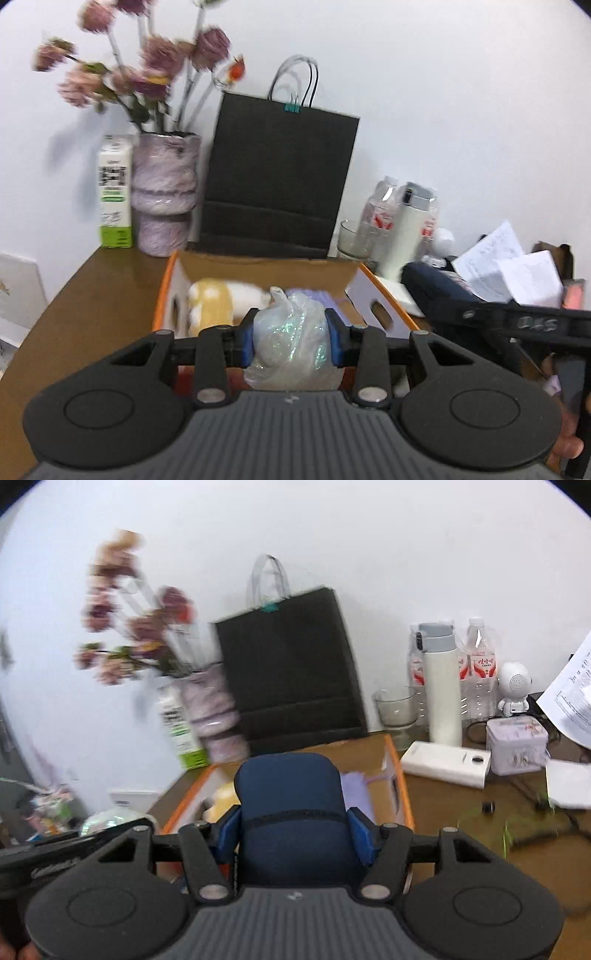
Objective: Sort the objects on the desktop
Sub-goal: 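Drop the plastic bag and navy case into the red box with both grippers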
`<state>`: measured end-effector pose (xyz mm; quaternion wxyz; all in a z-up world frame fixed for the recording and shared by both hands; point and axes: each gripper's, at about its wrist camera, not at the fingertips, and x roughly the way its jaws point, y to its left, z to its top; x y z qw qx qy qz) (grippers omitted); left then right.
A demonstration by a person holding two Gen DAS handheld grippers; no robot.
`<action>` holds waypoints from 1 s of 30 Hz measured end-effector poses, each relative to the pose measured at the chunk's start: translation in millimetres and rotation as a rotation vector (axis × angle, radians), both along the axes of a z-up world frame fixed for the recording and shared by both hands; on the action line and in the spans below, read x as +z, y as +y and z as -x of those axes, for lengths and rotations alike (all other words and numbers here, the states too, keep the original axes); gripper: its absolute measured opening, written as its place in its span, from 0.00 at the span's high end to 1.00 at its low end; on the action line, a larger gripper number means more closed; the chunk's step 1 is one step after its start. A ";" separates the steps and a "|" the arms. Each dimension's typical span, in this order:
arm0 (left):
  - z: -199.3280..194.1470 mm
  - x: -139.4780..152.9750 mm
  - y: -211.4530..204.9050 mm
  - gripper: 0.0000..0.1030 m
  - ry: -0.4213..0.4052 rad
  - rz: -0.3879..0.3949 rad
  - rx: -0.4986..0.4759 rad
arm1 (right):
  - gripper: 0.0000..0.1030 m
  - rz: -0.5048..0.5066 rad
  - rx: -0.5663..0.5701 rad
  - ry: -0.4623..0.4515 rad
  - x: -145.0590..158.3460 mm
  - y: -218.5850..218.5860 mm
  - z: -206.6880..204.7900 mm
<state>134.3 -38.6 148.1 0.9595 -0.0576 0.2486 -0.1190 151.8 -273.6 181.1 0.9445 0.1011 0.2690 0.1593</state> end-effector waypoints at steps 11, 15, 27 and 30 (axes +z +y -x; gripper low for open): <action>-201.8 -92.0 -62.5 0.57 0.340 -0.094 0.054 | 0.41 0.200 -0.179 0.318 -73.0 54.0 -215.4; -208.8 -90.0 -65.4 0.20 0.389 -0.107 0.030 | 0.37 0.207 -0.189 0.323 -89.6 56.5 -226.0; -102.4 -10.7 -6.6 0.04 0.178 -0.054 0.025 | 0.21 0.180 -0.121 0.082 -16.9 38.0 -124.0; -45.5 -12.4 18.1 0.00 0.124 -0.032 0.109 | 0.18 0.151 -0.073 0.035 -14.0 26.4 -66.7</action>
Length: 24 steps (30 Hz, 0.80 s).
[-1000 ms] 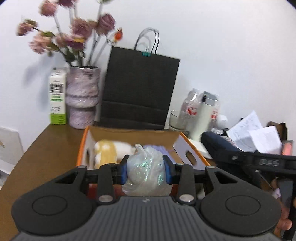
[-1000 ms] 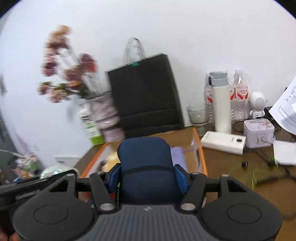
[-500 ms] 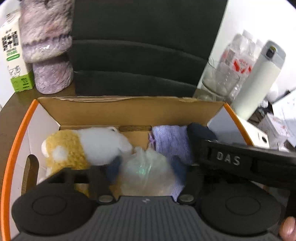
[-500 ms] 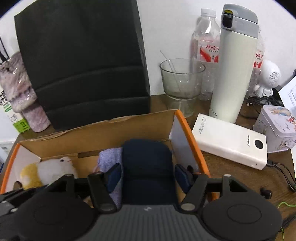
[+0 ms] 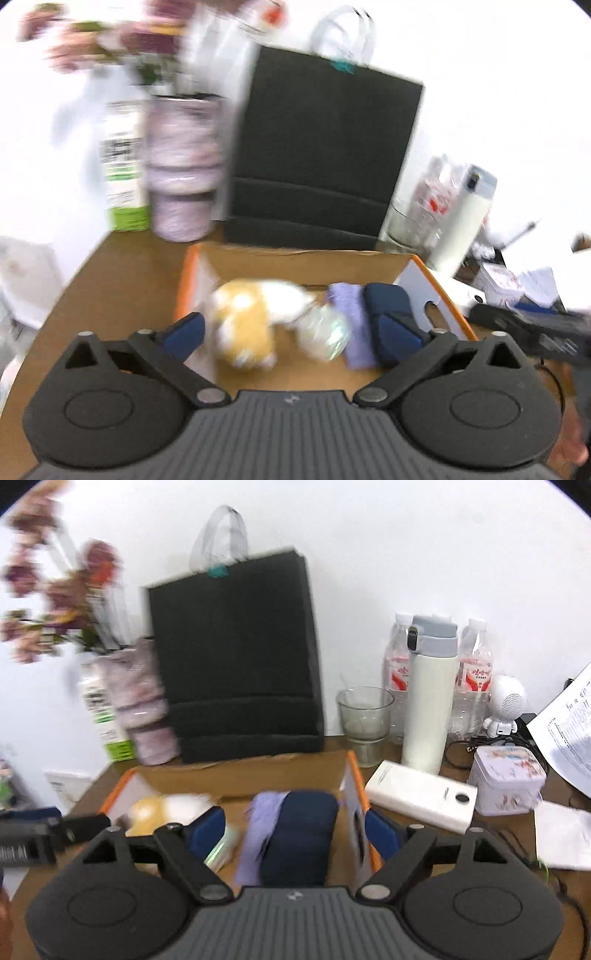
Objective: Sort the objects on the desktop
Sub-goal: 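Drop the plastic bag and navy case into the red box with both grippers, then grasp the white round lid with the left gripper while the right gripper grasps the frosted box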
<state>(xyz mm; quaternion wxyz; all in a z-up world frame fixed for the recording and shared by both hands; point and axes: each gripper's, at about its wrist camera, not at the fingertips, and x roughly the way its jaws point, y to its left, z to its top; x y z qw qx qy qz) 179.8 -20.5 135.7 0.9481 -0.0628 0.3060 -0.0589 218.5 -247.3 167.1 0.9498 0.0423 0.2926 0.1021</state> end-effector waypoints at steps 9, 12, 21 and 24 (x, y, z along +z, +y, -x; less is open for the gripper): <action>180.9 -74.6 32.7 0.00 -0.031 -0.013 0.057 | 0.13 -0.080 0.153 -0.105 -51.3 -8.3 198.3; 217.6 -95.5 19.8 0.00 -0.044 -0.060 0.075 | 0.13 0.026 0.176 -0.149 -70.4 2.7 245.1; 227.6 -113.6 14.4 0.00 -0.017 -0.122 0.070 | 0.13 0.140 0.083 -0.148 -100.1 -3.0 280.9; 226.2 -116.6 9.7 0.00 -0.003 -0.121 0.041 | 0.13 0.161 0.061 -0.108 -104.4 -4.4 271.6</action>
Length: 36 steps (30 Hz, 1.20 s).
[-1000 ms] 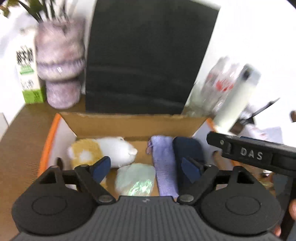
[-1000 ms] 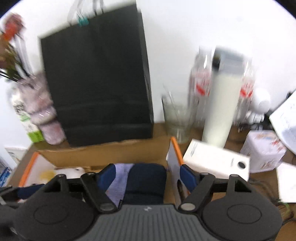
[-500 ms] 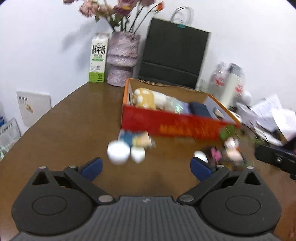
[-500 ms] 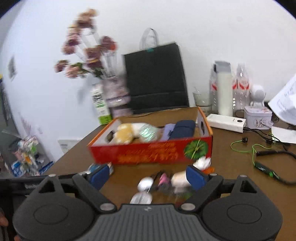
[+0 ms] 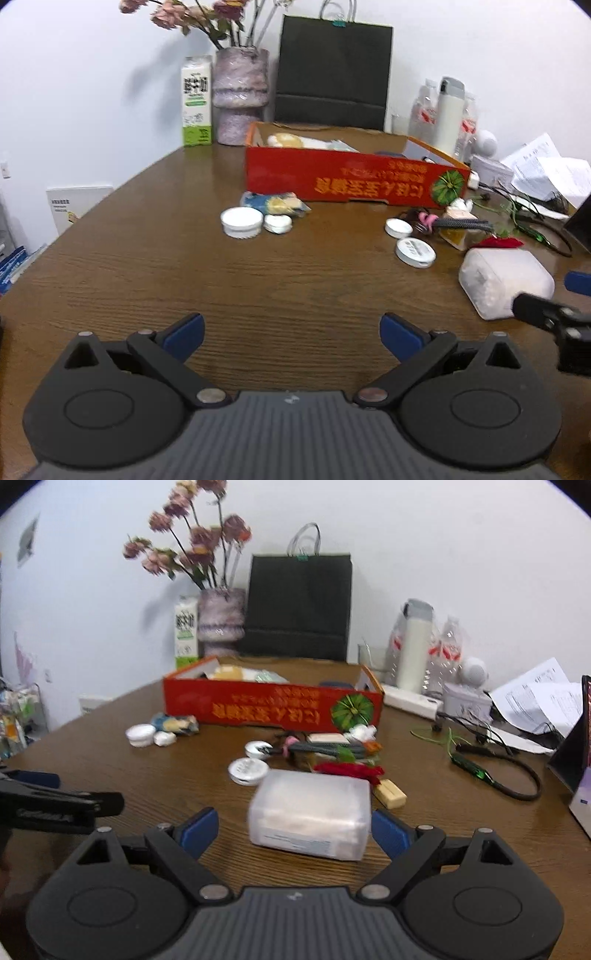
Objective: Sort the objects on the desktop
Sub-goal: 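Grasp the white round lid with the left gripper while the right gripper grasps the frosted box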
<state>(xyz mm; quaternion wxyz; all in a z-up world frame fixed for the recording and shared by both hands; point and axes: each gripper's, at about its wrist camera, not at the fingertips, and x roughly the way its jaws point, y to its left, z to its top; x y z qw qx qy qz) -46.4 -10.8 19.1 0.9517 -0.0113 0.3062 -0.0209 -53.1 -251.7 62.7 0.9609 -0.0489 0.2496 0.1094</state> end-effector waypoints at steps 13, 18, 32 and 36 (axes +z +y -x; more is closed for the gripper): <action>-63.8 15.1 -54.7 0.04 -0.070 -0.015 -0.309 | 0.18 -0.012 -0.093 0.070 -8.9 -15.6 -49.3; -111.2 0.3 -73.1 0.15 0.066 0.032 -0.373 | 0.18 -0.022 -0.101 0.074 -11.2 -38.1 -44.3; -91.4 -3.5 -75.1 0.61 0.037 0.001 -0.345 | 0.14 -0.008 -0.090 0.141 -20.3 -29.5 -62.5; -83.4 -0.6 -79.0 0.61 0.041 -0.010 -0.383 | 0.21 -0.012 -0.104 0.147 -20.2 -26.6 -70.9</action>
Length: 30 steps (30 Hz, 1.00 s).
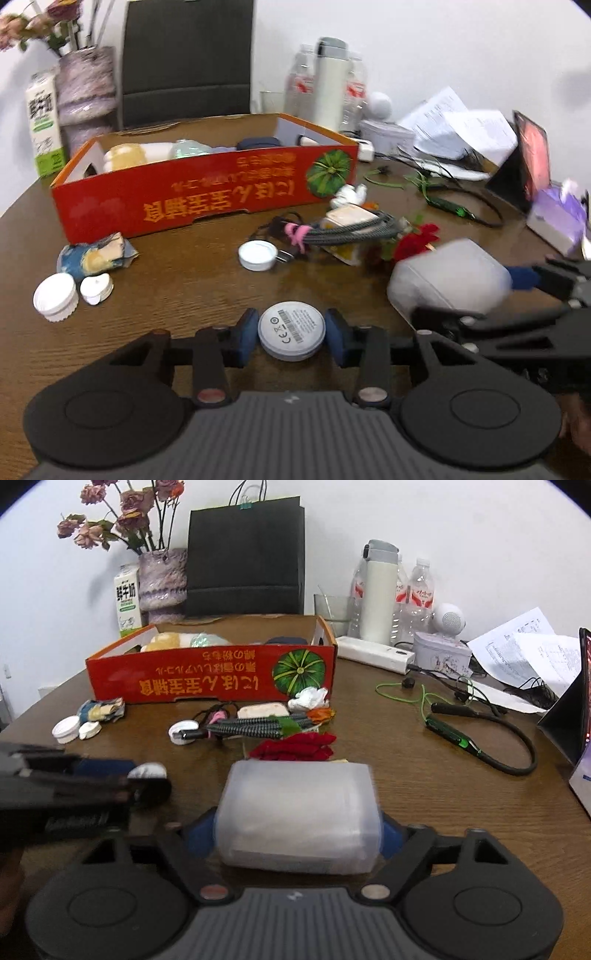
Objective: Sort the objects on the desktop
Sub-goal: 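Grasp the white round lid with the left gripper while the right gripper grasps the frosted box, then place the white lid and frosted box into the red box with both grippers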
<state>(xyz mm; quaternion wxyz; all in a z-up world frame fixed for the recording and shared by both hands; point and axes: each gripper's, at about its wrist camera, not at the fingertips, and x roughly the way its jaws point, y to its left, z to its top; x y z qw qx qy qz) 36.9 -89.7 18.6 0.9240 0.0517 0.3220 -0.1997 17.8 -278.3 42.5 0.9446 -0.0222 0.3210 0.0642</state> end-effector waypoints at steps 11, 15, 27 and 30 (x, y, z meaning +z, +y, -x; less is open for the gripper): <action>27.6 11.6 13.8 0.61 -0.009 0.075 0.025 | 0.21 -0.053 0.079 -0.059 23.6 -6.8 65.4; 43.9 24.9 19.7 0.61 -0.071 0.090 0.057 | 0.21 -0.059 0.087 -0.107 33.0 -5.9 84.0; 80.3 60.5 41.6 0.61 -0.133 0.187 0.099 | 0.21 -0.144 0.177 -0.221 72.7 -3.4 98.9; 66.0 70.7 48.0 0.61 -0.174 0.172 0.111 | 0.21 -0.151 0.164 -0.223 78.9 -7.1 88.5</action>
